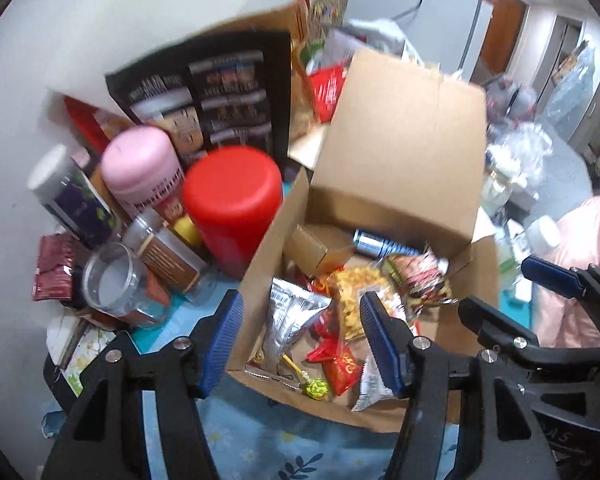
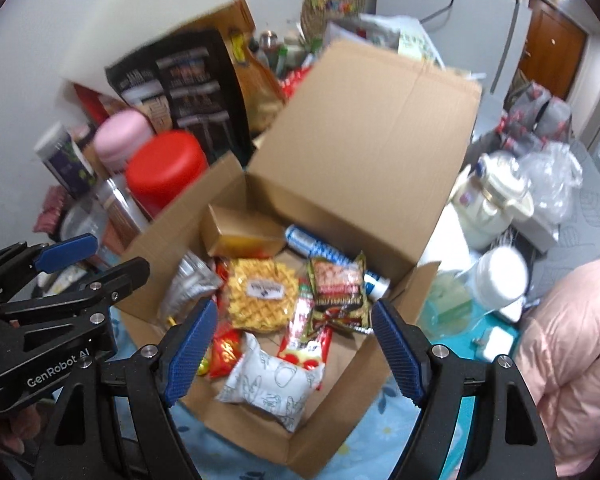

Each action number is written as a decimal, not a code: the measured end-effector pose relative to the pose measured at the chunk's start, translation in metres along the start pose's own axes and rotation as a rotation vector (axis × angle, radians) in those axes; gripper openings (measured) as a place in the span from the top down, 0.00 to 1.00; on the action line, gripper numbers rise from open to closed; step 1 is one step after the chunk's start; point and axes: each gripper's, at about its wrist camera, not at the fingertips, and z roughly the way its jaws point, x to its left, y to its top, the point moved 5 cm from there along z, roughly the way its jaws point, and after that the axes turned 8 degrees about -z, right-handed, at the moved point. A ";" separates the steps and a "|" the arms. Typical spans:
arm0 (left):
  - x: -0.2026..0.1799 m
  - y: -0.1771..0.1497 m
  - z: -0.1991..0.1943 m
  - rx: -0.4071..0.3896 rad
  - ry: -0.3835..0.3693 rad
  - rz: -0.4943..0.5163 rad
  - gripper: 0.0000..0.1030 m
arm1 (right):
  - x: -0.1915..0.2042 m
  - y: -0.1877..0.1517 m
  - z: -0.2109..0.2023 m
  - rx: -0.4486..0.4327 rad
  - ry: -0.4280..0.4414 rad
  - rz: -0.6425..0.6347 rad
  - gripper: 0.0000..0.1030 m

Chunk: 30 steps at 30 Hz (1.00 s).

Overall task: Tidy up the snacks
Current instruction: 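Withdraw both tools from the box and back away from the table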

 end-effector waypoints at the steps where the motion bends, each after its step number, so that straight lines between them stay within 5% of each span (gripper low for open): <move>1: 0.000 0.002 -0.007 -0.010 0.001 0.000 0.42 | 0.001 0.003 -0.006 -0.011 0.004 -0.003 0.22; 13: 0.008 -0.001 -0.123 -0.156 0.027 -0.026 0.42 | 0.025 0.010 -0.109 -0.170 0.031 -0.096 0.22; 30: 0.007 -0.088 -0.234 -0.271 0.061 -0.095 0.42 | 0.052 -0.056 -0.210 -0.292 0.109 -0.099 0.12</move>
